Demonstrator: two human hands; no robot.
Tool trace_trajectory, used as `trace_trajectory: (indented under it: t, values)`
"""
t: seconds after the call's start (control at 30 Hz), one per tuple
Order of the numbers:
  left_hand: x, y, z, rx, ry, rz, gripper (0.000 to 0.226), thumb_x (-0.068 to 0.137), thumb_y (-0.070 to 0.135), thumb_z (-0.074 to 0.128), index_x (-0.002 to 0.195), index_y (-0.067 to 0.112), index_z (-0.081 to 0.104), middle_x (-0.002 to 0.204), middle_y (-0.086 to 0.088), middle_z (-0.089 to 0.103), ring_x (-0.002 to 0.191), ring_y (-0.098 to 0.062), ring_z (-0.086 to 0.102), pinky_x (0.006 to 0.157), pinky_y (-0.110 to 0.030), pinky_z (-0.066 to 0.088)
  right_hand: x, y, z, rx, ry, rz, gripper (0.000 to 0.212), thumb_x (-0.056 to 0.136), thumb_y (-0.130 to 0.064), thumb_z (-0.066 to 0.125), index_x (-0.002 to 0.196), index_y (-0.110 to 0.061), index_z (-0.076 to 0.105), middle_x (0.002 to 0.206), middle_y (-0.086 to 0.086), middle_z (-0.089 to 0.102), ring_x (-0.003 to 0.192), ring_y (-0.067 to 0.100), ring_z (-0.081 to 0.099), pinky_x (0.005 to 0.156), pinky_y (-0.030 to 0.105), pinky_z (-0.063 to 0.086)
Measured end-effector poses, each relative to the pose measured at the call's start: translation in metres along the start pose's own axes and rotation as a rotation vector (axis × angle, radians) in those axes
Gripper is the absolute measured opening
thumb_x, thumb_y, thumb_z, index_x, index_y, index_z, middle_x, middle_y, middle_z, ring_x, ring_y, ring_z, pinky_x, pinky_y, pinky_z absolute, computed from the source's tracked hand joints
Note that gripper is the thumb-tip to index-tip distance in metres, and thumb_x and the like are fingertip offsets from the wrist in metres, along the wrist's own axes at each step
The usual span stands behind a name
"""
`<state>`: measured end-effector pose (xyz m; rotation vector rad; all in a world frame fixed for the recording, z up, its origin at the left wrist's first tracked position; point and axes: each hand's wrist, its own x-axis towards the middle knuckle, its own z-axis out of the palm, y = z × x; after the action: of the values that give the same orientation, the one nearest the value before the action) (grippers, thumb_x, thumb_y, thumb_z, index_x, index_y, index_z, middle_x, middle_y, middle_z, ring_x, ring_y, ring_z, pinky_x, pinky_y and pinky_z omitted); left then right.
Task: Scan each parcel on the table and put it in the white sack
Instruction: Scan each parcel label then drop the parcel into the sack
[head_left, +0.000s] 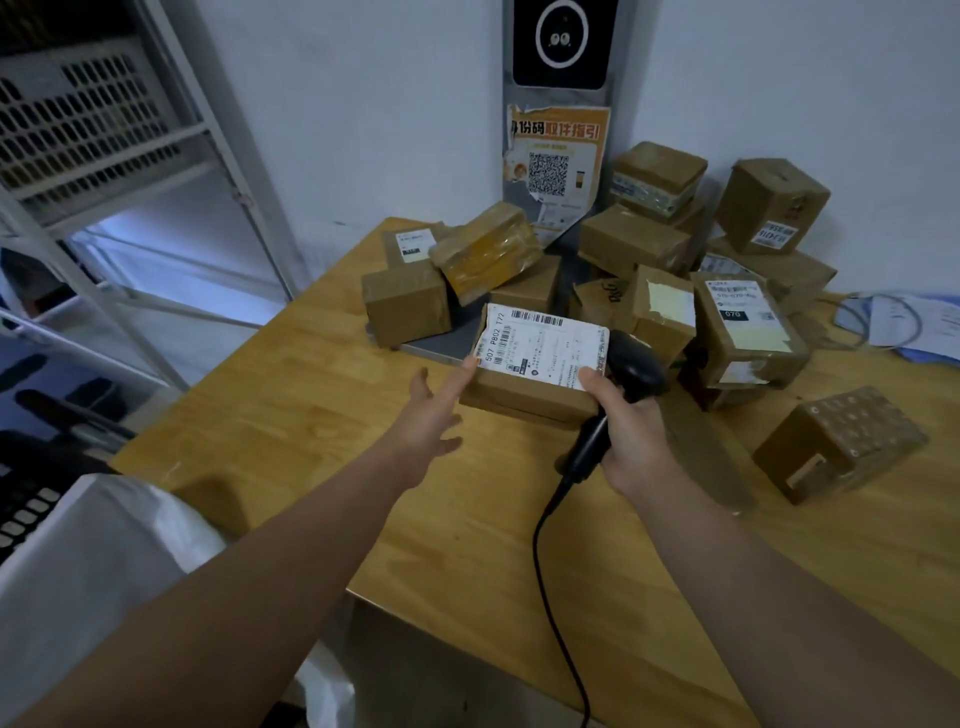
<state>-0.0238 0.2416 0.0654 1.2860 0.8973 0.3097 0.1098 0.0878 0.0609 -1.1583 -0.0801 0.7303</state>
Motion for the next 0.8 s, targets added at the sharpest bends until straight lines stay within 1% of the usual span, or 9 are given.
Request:
trace_trajectory:
  t: [0.03,0.1,0.17,0.23,0.3,0.37,0.5,0.6,0.8]
  values:
    - [0.003,0.004,0.0,-0.12,-0.08,-0.084,0.106,0.064,0.063,0.071,0.151,0.031,0.02,0.146,-0.006,0.038,0.122,-0.03,0.054,0.096,-0.046,0.05,-0.002,0.0,0.003,0.016,-0.003,-0.008,0.038,0.082,-0.012,0.073,0.119,-0.013,0.065,0.102,-0.002,0.075,0.092,0.01,0.072,0.07,0.024,0.058]
    - [0.005,0.005,0.005,-0.265,-0.172,-0.084,0.094,0.066,0.044,0.078,0.145,0.027,0.03,0.136,-0.008,0.049,0.113,-0.031,0.06,0.096,-0.043,0.052,-0.005,0.003,0.009,0.014,-0.002,-0.038,0.041,0.081,-0.014,0.074,0.121,-0.015,0.064,0.104,-0.004,0.075,0.096,0.01,0.071,0.078,0.028,0.058]
    - [0.009,0.004,0.013,-0.355,-0.099,-0.021,0.082,0.077,0.026,0.078,0.142,0.026,0.029,0.126,-0.005,0.053,0.112,-0.028,0.06,0.102,-0.041,0.047,-0.009,0.01,0.013,-0.007,0.007,-0.024,0.052,0.076,-0.021,0.078,0.125,-0.018,0.061,0.11,-0.004,0.073,0.103,0.013,0.068,0.09,0.035,0.054]
    - [0.014,0.004,0.015,-0.4,0.048,0.024,0.074,0.082,0.02,0.075,0.138,0.026,0.028,0.123,-0.003,0.055,0.113,-0.025,0.059,0.102,-0.039,0.047,-0.01,0.018,0.014,-0.037,0.018,0.048,0.064,0.07,-0.026,0.081,0.129,-0.018,0.058,0.114,0.0,0.072,0.104,0.018,0.069,0.089,0.041,0.056]
    - [0.021,0.004,0.01,-0.294,0.163,0.091,0.071,0.08,0.021,0.077,0.133,0.026,0.029,0.127,-0.003,0.052,0.115,-0.021,0.056,0.101,-0.038,0.047,-0.01,0.022,0.013,-0.076,0.061,0.085,0.059,0.075,-0.023,0.081,0.128,-0.018,0.056,0.114,0.002,0.07,0.102,0.022,0.068,0.09,0.044,0.056]
    - [0.023,0.003,-0.001,-0.115,0.206,0.172,0.065,0.081,0.018,0.076,0.127,0.023,0.03,0.125,-0.001,0.051,0.111,-0.016,0.055,0.092,-0.031,0.049,-0.011,0.018,0.01,-0.17,0.103,0.05,0.046,0.08,-0.02,0.078,0.121,-0.017,0.058,0.107,-0.001,0.067,0.097,0.016,0.065,0.085,0.038,0.056]
    - [0.019,0.005,-0.022,0.114,0.152,0.256,0.063,0.082,0.014,0.076,0.132,0.021,0.038,0.108,0.008,0.053,0.092,0.0,0.052,0.066,-0.014,0.042,-0.019,-0.003,0.008,-0.5,-0.085,-0.071,0.01,0.087,-0.015,0.069,0.084,-0.005,0.067,0.061,0.005,0.057,0.055,0.018,0.055,0.054,0.031,0.048]
    - [0.02,0.002,-0.032,0.176,0.144,0.269,0.065,0.079,0.018,0.079,0.133,0.025,0.044,0.114,0.001,0.056,0.1,-0.009,0.055,0.067,-0.014,0.043,-0.021,-0.013,0.013,-0.758,-0.148,-0.149,0.026,0.088,-0.02,0.068,0.066,-0.009,0.06,0.049,0.001,0.055,0.046,0.017,0.054,0.048,0.028,0.047]
    - [0.02,-0.004,-0.034,0.223,0.136,0.28,0.071,0.077,0.023,0.081,0.138,0.023,0.044,0.122,-0.002,0.055,0.11,-0.014,0.053,0.078,-0.021,0.044,-0.026,-0.012,0.02,-0.905,-0.144,-0.186,0.027,0.089,-0.024,0.066,0.066,-0.01,0.06,0.047,-0.001,0.055,0.04,0.008,0.053,0.045,0.022,0.047]
